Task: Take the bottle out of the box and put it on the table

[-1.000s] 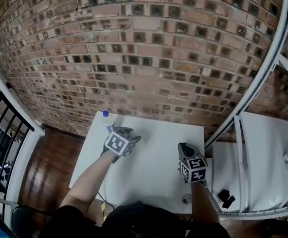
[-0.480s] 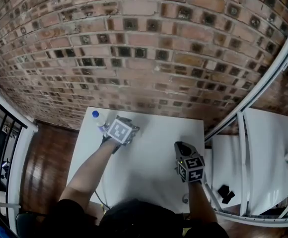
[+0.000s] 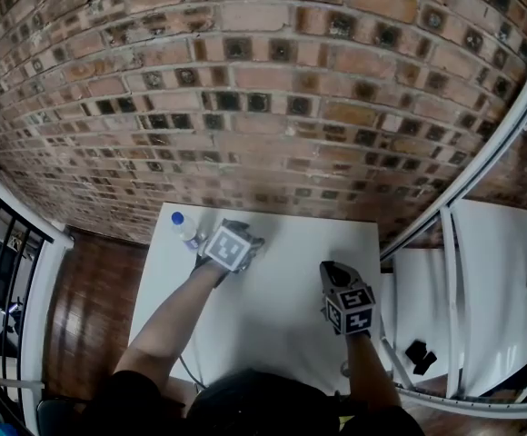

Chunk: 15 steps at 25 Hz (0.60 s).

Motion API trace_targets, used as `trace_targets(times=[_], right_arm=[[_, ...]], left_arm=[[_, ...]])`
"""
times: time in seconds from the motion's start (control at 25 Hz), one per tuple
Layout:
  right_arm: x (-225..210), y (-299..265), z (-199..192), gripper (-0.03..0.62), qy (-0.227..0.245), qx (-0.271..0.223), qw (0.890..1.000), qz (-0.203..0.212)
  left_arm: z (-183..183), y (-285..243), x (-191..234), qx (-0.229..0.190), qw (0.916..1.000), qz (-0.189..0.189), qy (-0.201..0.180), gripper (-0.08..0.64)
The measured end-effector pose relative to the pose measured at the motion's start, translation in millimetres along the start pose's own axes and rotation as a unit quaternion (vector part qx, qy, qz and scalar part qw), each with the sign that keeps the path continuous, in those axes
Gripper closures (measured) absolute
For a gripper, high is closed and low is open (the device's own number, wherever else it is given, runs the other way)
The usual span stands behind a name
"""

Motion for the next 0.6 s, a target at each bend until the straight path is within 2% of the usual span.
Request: trace_targets(times=[0.12,0.24,0.4,0.6], right_arm=[[2,1,-1,0.591,-0.001,-0.001,1.0,0.0],[1,3,-4,0.591,-0.003,0.003,1.0,-0.004],[0,7,-6,0.591,0.006,0.004,1.0,-0.01],[0,16,-2,0.591,0.016,-0.004,1.0,-0.016]], left_arm=[[-3,0,2,-0.002,1.0,-0.003,0.003,0.339],[-4,1,1,-0.005,1.0,-0.008,0.003,0.274],[-4,7,3,-0.018,0.9998,0.005,0.005,0.253],[-3,29,5,-0.048,0.9983,0.012,0.032,0.253]])
Point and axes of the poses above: the fingertips, and each gripper's own axes: y backward along the fingers, x to its left, z out of its top, the point moved 6 cm from there along y, backward along the fingers, and after that the axes turned 9 degrees about x, right-handed, at the moved point
